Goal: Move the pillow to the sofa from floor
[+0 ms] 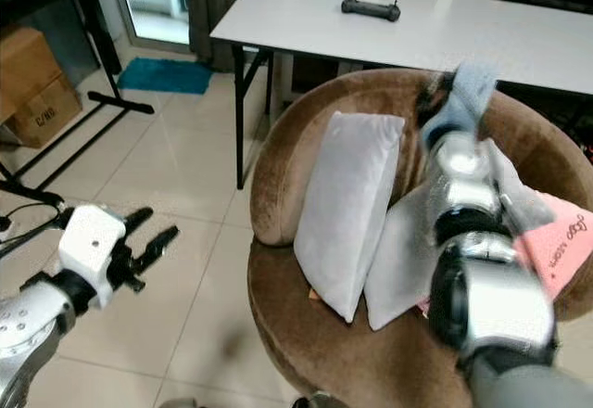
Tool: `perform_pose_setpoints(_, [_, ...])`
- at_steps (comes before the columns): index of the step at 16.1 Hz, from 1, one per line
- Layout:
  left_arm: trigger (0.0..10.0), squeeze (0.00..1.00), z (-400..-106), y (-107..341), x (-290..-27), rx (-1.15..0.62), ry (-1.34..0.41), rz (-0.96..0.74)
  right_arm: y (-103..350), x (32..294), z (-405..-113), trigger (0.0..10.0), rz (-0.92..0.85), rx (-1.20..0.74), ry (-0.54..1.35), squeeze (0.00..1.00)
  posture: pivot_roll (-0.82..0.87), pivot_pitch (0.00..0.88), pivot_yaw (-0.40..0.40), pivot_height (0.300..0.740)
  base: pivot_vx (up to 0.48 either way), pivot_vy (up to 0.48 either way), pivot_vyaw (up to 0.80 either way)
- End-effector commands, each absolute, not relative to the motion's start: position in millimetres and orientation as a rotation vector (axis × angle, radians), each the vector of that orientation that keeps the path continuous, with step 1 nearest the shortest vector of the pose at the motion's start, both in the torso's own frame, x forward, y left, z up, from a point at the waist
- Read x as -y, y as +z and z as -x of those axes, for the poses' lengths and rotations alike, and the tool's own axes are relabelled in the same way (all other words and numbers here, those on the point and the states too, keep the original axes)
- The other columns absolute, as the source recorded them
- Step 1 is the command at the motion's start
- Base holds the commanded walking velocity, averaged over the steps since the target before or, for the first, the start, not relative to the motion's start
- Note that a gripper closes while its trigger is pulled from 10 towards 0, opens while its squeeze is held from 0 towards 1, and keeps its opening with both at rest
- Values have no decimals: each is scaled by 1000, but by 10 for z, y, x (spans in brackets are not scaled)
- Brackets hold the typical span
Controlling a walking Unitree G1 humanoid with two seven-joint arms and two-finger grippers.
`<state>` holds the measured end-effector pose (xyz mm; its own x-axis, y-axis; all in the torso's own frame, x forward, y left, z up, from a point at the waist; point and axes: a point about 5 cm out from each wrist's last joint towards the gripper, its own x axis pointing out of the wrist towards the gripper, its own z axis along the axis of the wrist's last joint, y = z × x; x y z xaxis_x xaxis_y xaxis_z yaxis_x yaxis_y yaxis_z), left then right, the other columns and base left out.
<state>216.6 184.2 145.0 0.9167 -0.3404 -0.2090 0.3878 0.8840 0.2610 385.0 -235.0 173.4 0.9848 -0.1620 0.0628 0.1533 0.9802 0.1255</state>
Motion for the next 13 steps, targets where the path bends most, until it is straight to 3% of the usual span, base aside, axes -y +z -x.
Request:
perform_pose_setpoints(1, [10000,0,-2218,1456,-1887,-145,-319,-304,1750,2302,-3723,10000,-152,116,-155,0,117,0,-22,740,0,0,-688])
perform_pose_setpoints(8, [10000,0,-2381,1471,-1839,-61,-262,-334,1263,1713,-2653,10000,-74,-3,-115,0,80,0,-3,740,0,0,-800])
perform_pose_setpoints(13, [10000,0,-2460,1459,-1847,-44,-235,-307,1178,1584,-2519,10000,-23,-109,-106,0,79,0,-13,740,0,0,-800])
